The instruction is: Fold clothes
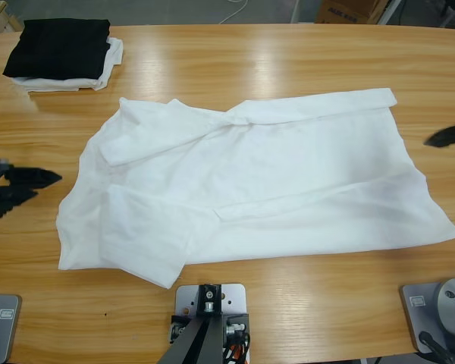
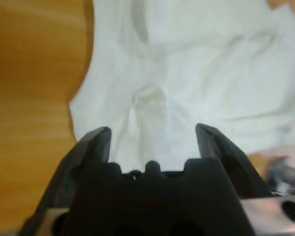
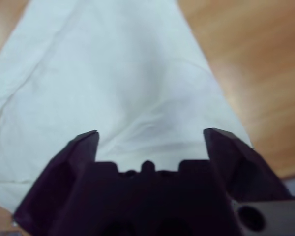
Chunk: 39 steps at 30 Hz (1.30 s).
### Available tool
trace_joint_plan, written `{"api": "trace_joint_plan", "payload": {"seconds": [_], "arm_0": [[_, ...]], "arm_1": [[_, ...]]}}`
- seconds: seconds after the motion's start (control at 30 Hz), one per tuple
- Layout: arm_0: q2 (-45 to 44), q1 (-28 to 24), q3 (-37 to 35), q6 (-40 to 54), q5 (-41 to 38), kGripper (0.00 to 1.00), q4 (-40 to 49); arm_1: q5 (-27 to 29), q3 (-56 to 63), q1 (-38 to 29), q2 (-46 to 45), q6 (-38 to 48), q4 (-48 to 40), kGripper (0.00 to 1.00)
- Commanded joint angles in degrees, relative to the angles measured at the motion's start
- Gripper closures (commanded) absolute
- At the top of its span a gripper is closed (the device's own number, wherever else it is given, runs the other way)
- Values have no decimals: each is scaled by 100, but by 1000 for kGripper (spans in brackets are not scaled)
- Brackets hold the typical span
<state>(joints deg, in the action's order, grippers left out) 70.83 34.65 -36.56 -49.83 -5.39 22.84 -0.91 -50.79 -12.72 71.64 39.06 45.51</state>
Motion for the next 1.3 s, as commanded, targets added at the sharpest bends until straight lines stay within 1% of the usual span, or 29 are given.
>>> {"api": "trace_joint_plan", "payload": {"seconds": [0.03,0.1,0.13,0.17,0.2,0.3,0.33,0.4,0.47,0.5,0.53,0.6,0.83,1.07,1.23,1.3], "arm_0": [[2168,-197,-779,3050,-180,0,-1200],[2530,-351,-1240,3807,-455,24,-1087],[2660,-438,-1505,4076,-551,84,-915],[2757,-462,-1748,4256,-574,116,-725],[2950,-468,-2256,4609,-652,124,-324],[3488,-450,-3324,5280,-690,124,560],[3676,-450,-3635,5535,-669,120,831],[4047,-450,-4249,6377,-616,119,1411],[4434,-450,-4857,6915,-537,123,1984],[4604,-450,-5128,7098,-574,138,2198],[4789,-450,-5423,7265,-662,177,2474],[5118,-450,-5850,7478,-847,197,2905],[5937,-459,-6643,8026,-868,197,3752],[6155,-504,-6794,8061,-942,197,3931],[6297,-742,-6842,7991,-1202,216,4068],[6397,-809,-6963,8023,-1314,216,4227]], "arm_1": [[-188,85,-519,673,-742,-682,23],[-220,94,-521,704,-842,-684,23],[-236,96,-521,695,-863,-684,23],[-258,96,-521,688,-874,-684,23],[-278,96,-521,688,-877,-685,23],[-313,108,-521,815,-883,-763,23],[-316,114,-521,885,-883,-796,23],[-367,114,-521,1008,-883,-868,23],[-383,119,-521,1107,-883,-925,23],[-381,133,-521,1158,-883,-951,23],[-380,143,-521,1216,-883,-986,23],[-376,149,-521,1337,-883,-1039,23],[-374,166,-521,1696,-892,-1201,22],[-392,172,-521,1875,-883,-1364,23],[-383,233,-521,1880,-883,-1387,23],[-383,272,-521,1882,-874,-1411,23]]}}
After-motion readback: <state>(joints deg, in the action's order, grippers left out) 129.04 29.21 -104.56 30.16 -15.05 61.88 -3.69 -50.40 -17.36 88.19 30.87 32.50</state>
